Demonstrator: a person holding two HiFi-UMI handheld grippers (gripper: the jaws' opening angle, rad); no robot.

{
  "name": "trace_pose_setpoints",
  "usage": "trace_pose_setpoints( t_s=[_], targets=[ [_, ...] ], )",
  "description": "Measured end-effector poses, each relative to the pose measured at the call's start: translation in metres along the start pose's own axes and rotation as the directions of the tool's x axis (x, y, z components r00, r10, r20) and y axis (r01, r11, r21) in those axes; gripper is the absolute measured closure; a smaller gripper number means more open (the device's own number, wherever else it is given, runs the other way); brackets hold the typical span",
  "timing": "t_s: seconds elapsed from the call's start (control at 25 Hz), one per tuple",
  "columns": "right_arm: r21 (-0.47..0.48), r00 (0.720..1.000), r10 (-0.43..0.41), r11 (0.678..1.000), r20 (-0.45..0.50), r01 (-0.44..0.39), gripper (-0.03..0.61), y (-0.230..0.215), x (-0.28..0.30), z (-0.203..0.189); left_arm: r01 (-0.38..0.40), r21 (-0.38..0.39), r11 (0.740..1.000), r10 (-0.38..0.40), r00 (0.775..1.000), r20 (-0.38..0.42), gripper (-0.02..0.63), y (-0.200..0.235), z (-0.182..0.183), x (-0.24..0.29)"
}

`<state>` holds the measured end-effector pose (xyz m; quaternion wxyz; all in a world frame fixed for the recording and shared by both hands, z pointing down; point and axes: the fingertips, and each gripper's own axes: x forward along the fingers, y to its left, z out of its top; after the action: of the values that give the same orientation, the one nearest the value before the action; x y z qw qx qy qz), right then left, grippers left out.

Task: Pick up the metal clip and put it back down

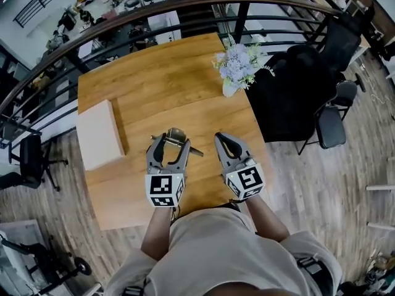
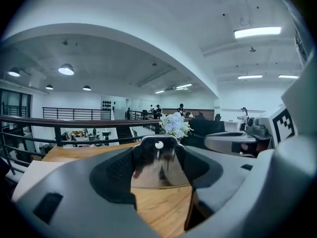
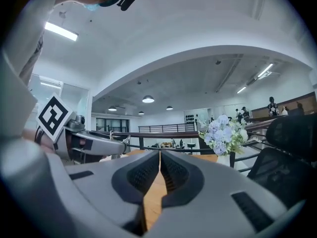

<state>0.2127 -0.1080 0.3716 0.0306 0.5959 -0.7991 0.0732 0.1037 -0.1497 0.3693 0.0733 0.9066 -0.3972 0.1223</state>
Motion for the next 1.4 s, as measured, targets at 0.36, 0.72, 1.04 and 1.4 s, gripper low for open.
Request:
trace_pose_setpoints(
  t_s=[0.36,0.72,1.04,1.4],
  targets=[
    [-0.056,1.000,-0.006,0.998,0.018,0.007,0.551,0.046,-0.006,0.010,0.003,0.015,1.000,-0.004,0.999,0.040,0.310,0.018,0.003,-0.041],
    [-0.060,0.999,0.041,0.997,0.019,-0.040,0.551,0.124,-0.008,-0.004,-0.040,0.015,0.999,0.040,0.999,0.024,0.310,0.054,-0.024,-0.111],
    [-0.141,0.958,0.285,0.948,-0.016,-0.284,0.551,0.212,0.024,-0.004,-0.217,-0.043,0.975,0.218,0.976,0.020,0.310,0.104,-0.038,-0.173],
    [-0.134,0.840,0.542,0.831,-0.025,-0.540,0.551,0.284,0.052,0.004,-0.462,-0.105,0.880,0.465,0.885,0.000,0.310,0.148,-0.047,-0.241]
  ],
)
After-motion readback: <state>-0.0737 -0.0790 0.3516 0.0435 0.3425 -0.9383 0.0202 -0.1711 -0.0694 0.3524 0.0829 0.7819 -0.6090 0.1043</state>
